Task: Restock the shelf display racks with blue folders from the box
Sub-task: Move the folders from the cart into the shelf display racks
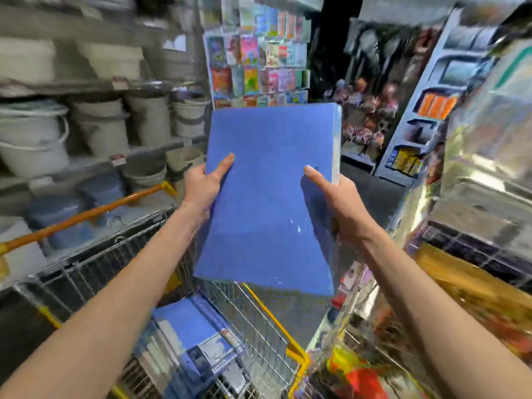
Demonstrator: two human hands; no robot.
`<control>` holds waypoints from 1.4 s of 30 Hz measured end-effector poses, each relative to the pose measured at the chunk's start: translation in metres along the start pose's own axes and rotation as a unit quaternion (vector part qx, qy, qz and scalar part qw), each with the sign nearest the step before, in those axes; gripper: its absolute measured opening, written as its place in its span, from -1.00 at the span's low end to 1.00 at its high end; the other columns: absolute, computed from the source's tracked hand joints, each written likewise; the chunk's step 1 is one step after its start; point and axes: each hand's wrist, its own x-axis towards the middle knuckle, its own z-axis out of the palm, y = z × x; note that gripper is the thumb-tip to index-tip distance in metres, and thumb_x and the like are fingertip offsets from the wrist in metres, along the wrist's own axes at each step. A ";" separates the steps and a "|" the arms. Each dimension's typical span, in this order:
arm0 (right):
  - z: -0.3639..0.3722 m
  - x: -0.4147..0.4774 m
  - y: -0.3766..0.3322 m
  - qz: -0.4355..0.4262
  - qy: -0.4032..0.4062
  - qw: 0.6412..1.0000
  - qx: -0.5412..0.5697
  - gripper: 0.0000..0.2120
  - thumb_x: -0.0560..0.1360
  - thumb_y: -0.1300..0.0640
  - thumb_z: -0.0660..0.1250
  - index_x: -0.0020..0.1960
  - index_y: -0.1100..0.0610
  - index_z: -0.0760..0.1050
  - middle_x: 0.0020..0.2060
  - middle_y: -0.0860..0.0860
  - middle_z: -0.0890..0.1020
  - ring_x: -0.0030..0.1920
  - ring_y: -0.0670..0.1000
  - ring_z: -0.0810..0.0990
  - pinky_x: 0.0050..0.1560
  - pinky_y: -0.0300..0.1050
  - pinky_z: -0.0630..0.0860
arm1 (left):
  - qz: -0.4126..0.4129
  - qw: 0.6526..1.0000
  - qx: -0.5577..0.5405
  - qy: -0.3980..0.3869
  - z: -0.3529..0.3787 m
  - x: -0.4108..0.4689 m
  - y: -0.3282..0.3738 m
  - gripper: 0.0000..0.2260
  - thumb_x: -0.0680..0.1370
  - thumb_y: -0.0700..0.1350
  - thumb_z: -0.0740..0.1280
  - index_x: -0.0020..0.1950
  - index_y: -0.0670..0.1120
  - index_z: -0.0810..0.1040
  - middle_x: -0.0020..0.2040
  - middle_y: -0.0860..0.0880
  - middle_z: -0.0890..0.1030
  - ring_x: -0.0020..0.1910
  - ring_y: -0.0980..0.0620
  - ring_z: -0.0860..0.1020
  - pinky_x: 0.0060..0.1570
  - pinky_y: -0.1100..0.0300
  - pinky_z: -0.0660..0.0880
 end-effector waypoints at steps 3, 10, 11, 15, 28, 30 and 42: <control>-0.021 -0.011 -0.039 -0.030 0.007 0.999 -0.007 -0.73 0.54 0.07 0.43 0.16 0.22 0.61 -0.16 -0.04 0.68 -0.26 -0.18 0.62 -0.25 -0.30 0.51 | 0.029 0.999 -0.014 -0.013 0.018 -0.020 0.042 -0.85 0.52 -0.03 0.51 -0.05 -0.11 0.68 -0.24 0.08 0.71 -0.31 0.16 0.64 -0.31 0.23 0.58; -0.076 -0.044 -0.121 -0.121 0.055 0.989 -0.058 -0.73 0.53 -0.05 0.43 0.12 0.10 0.63 -0.11 -0.07 0.73 -0.18 -0.12 0.68 -0.27 -0.29 0.56 | 0.094 0.991 -0.045 -0.086 0.076 -0.051 0.121 -0.71 0.49 0.04 0.53 0.04 -0.16 0.69 -0.10 -0.01 0.74 -0.18 0.04 0.68 -0.14 0.07 0.66; -0.085 -0.049 -0.130 -0.129 0.073 0.987 -0.065 -0.72 0.52 -0.07 0.44 0.11 0.10 0.64 -0.10 -0.05 0.73 -0.15 -0.10 0.70 -0.25 -0.25 0.58 | 0.100 0.988 -0.055 -0.104 0.087 -0.054 0.128 -0.74 0.49 0.03 0.53 0.03 -0.14 0.70 -0.09 -0.02 0.74 -0.15 0.02 0.69 -0.09 0.00 0.67; -0.133 -0.081 -0.179 -0.178 0.153 0.968 -0.086 -0.65 0.49 -0.10 0.46 0.12 0.14 0.65 0.01 0.06 0.73 0.05 0.09 0.70 0.10 0.15 0.62 | 0.192 0.964 -0.027 -0.180 0.144 -0.080 0.166 -0.84 0.54 0.07 0.47 -0.08 -0.02 0.70 -0.15 0.08 0.72 -0.18 0.17 0.64 -0.15 0.12 0.63; -0.252 -0.208 -0.271 -0.230 0.303 0.917 -0.122 -0.69 0.56 0.00 0.39 0.18 0.20 0.63 0.03 0.09 0.72 0.00 0.09 0.72 0.01 0.00 0.65 | 0.251 0.904 -0.115 -0.328 0.285 -0.192 0.229 -0.71 0.48 0.19 0.49 -0.08 -0.03 0.73 -0.15 0.03 0.74 -0.11 -0.06 0.72 -0.09 -0.16 0.63; -0.268 -0.226 -0.280 -0.222 0.317 0.915 -0.116 -0.73 0.56 0.01 0.38 0.12 0.18 0.64 -0.04 0.09 0.74 -0.10 0.08 0.73 -0.07 -0.02 0.66 | 0.250 0.893 -0.125 -0.352 0.304 -0.212 0.237 -0.70 0.49 0.18 0.49 -0.02 -0.04 0.73 -0.11 0.04 0.75 -0.07 -0.06 0.72 -0.05 -0.16 0.64; -0.424 -0.328 -0.316 -0.225 0.388 0.885 -0.126 -0.58 0.47 -0.13 0.45 0.02 0.25 0.65 -0.18 0.15 0.69 -0.24 0.12 0.67 -0.18 -0.04 0.61 | 0.285 0.842 -0.145 -0.435 0.426 -0.351 0.266 -0.75 0.49 0.00 0.54 0.09 -0.07 0.63 0.01 0.06 0.72 -0.08 0.11 0.71 -0.05 0.03 0.67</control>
